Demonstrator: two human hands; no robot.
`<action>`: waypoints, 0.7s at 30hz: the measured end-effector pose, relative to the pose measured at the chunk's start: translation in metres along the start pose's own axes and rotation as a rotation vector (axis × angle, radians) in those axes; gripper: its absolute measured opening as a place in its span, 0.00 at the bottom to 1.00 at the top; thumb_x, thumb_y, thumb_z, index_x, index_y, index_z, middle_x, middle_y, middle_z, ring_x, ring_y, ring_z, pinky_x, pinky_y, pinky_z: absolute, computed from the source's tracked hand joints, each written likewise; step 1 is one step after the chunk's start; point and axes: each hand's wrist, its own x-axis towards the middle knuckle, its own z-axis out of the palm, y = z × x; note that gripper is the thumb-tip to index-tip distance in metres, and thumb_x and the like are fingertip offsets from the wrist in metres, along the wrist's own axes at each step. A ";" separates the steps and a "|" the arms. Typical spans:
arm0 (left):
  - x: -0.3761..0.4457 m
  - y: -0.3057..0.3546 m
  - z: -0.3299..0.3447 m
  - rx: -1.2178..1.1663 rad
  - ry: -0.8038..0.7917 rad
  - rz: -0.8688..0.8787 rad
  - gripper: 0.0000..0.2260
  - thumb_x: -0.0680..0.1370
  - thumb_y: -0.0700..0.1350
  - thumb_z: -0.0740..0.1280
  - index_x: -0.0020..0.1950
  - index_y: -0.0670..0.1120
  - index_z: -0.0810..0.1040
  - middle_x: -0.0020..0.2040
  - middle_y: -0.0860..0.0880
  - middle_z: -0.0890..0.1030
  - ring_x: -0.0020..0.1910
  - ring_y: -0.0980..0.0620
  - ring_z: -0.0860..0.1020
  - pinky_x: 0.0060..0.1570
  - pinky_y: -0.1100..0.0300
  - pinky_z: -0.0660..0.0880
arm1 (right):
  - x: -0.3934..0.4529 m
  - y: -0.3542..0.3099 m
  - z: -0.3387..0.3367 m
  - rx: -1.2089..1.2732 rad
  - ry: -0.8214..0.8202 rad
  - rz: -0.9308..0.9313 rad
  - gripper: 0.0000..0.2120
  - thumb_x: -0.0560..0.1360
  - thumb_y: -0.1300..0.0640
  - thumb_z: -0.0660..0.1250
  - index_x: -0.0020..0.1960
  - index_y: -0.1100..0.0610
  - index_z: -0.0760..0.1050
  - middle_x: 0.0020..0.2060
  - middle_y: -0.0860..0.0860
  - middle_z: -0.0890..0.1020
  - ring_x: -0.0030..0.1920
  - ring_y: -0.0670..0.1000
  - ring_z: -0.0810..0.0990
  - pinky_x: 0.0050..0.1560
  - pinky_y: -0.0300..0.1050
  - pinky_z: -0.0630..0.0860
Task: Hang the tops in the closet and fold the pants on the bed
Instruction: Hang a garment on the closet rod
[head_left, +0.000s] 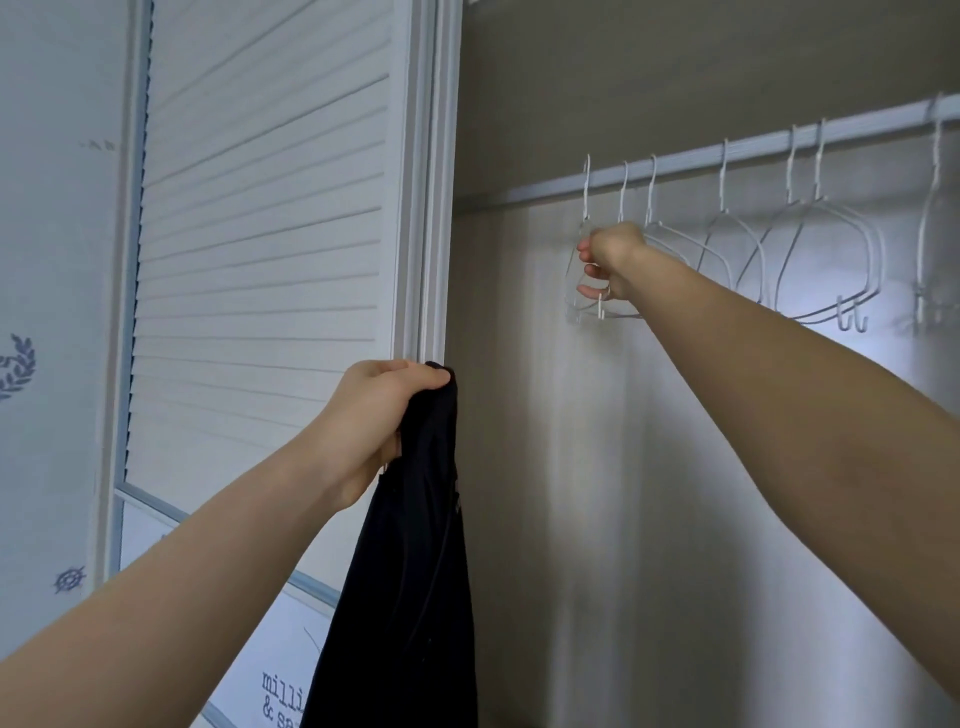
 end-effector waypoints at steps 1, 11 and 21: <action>0.000 -0.001 0.000 -0.010 0.005 -0.006 0.12 0.77 0.42 0.68 0.54 0.34 0.80 0.53 0.34 0.81 0.45 0.43 0.81 0.45 0.52 0.78 | -0.004 -0.004 0.000 0.035 -0.004 -0.031 0.15 0.81 0.60 0.51 0.40 0.54 0.71 0.33 0.49 0.72 0.30 0.48 0.67 0.36 0.46 0.73; -0.015 -0.015 0.007 -0.033 -0.037 -0.038 0.06 0.76 0.41 0.67 0.41 0.41 0.79 0.32 0.47 0.79 0.30 0.51 0.80 0.26 0.64 0.73 | -0.151 0.045 -0.035 0.314 -0.050 -0.311 0.10 0.80 0.64 0.56 0.54 0.56 0.75 0.32 0.50 0.71 0.29 0.46 0.70 0.30 0.40 0.70; -0.051 -0.022 0.031 0.137 0.023 -0.092 0.05 0.74 0.42 0.68 0.44 0.42 0.82 0.38 0.44 0.80 0.35 0.49 0.80 0.36 0.59 0.74 | -0.258 0.115 -0.079 0.056 -0.208 0.067 0.06 0.79 0.53 0.63 0.48 0.55 0.73 0.23 0.46 0.60 0.19 0.43 0.56 0.21 0.31 0.52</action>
